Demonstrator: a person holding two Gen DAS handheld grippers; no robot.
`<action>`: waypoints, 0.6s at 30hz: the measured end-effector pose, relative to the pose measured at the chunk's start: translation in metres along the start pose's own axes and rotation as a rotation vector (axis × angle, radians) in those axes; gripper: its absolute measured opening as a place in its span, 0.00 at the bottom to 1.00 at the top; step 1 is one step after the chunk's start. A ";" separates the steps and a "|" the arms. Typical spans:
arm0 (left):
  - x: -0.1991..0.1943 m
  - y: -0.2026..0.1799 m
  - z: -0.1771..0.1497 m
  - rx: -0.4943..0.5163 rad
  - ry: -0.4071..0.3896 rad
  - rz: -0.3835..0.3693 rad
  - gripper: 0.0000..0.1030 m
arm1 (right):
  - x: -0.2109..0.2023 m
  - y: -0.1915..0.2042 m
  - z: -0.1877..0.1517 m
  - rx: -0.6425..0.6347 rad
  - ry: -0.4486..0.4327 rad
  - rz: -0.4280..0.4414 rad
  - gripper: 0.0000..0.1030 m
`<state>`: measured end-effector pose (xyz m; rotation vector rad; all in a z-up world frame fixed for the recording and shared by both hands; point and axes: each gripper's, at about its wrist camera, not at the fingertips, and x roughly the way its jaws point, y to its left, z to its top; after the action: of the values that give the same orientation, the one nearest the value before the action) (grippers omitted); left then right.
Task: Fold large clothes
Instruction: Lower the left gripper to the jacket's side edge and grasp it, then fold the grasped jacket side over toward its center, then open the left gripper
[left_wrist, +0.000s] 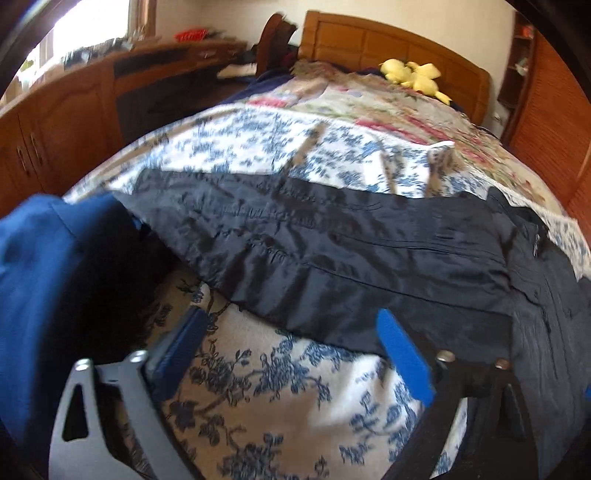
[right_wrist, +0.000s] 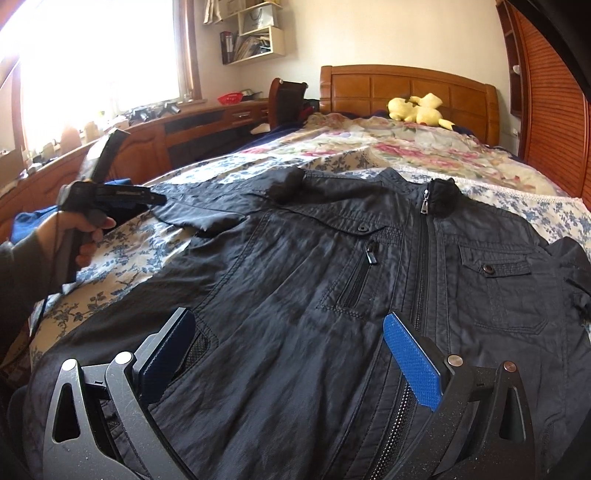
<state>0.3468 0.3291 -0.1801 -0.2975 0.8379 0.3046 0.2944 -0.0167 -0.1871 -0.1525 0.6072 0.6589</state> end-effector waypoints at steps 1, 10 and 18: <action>0.006 0.003 0.001 -0.017 0.014 -0.002 0.82 | 0.000 0.000 0.000 -0.001 -0.001 -0.001 1.00; 0.025 -0.004 0.006 -0.001 0.062 0.049 0.10 | -0.004 0.003 -0.001 -0.012 -0.021 -0.007 1.00; -0.021 -0.059 0.018 0.181 -0.016 0.096 0.00 | -0.010 0.004 -0.001 -0.017 -0.051 -0.010 1.00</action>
<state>0.3675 0.2783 -0.1446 -0.0864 0.8595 0.3183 0.2851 -0.0186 -0.1819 -0.1539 0.5514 0.6569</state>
